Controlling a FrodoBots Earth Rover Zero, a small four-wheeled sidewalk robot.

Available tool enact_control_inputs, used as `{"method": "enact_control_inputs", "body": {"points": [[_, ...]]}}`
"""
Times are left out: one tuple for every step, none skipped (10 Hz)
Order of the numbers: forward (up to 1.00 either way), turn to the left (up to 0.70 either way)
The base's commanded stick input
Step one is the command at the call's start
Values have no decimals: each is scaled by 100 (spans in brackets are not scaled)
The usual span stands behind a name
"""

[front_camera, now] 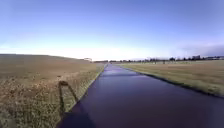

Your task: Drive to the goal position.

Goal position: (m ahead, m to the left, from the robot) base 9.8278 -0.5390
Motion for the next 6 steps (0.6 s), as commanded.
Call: {"method": "enact_control_inputs", "body": {"points": [[100,0],[100,0],[100,0],[100,0],[100,0],[100,0]]}}
